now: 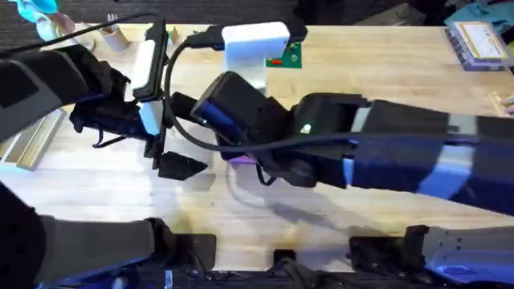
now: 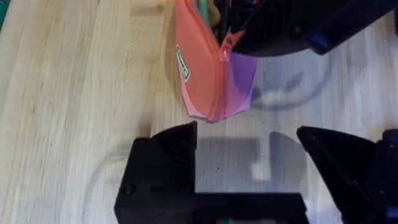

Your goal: Unzip the bag, pick up the pens from the table one at a time and place them inside, then zip the bag closed.

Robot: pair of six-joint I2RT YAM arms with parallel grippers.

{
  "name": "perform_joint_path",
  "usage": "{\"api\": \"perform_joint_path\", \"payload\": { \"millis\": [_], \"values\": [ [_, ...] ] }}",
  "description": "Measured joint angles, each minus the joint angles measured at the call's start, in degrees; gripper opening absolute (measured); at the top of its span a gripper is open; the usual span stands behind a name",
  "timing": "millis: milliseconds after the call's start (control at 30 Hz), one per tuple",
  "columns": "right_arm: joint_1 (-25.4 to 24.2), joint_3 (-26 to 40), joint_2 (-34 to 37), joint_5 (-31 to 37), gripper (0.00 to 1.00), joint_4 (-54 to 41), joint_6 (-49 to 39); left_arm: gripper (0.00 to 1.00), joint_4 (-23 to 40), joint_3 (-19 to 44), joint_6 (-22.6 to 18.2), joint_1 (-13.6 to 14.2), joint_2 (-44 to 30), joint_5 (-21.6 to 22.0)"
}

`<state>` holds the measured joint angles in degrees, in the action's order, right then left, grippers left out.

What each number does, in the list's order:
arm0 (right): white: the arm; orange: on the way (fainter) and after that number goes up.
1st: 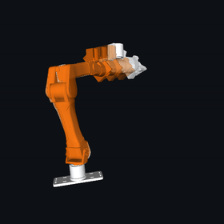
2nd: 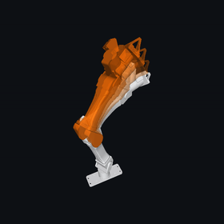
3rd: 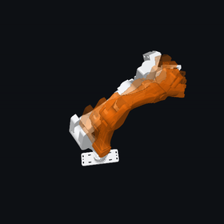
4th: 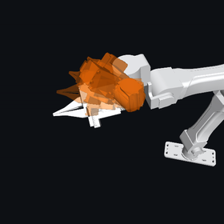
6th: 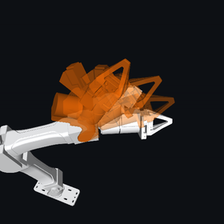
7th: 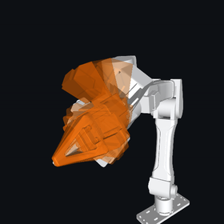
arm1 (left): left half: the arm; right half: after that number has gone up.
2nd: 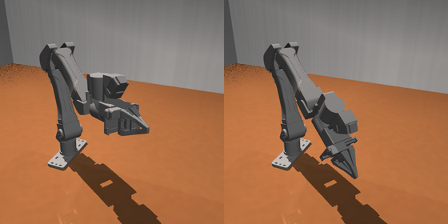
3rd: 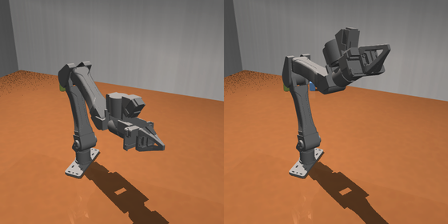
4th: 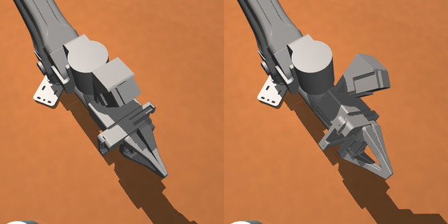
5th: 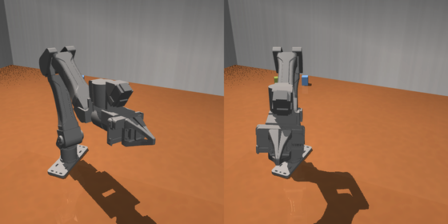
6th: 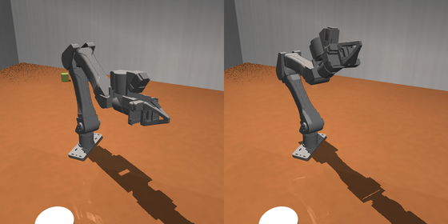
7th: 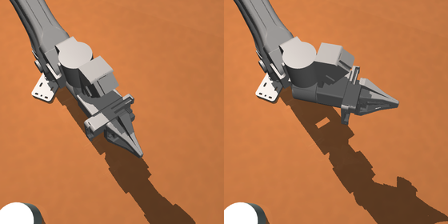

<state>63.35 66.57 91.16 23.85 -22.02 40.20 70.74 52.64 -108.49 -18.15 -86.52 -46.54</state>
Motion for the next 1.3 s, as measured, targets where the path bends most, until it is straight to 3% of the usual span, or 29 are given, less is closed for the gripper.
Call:
{"api": "perform_joint_path", "payload": {
  "millis": [300,733,967,1300],
  "values": [
    [0.0,0.0,-1.4,-0.4,0.031,-0.4,-1.4,0.992,0.5,0.0,0.0,0.0,0.0,-1.3],
    [0.0,0.0,-1.4,-0.8,0.032,-0.4,-1.7,0.993,-0.4,0.0,0.6,0.1,0.0,-7.9],
    [0.0,0.0,-1.4,-0.8,0.032,-0.4,-1.7,0.993,-3.1,0.0,3.6,2.5,-2.5,-11.4],
    [0.0,0.0,-1.4,-0.8,0.032,-0.4,-1.7,0.993,-3.9,0.0,4.4,5.5,-10.2,-15.1]
  ]
}}
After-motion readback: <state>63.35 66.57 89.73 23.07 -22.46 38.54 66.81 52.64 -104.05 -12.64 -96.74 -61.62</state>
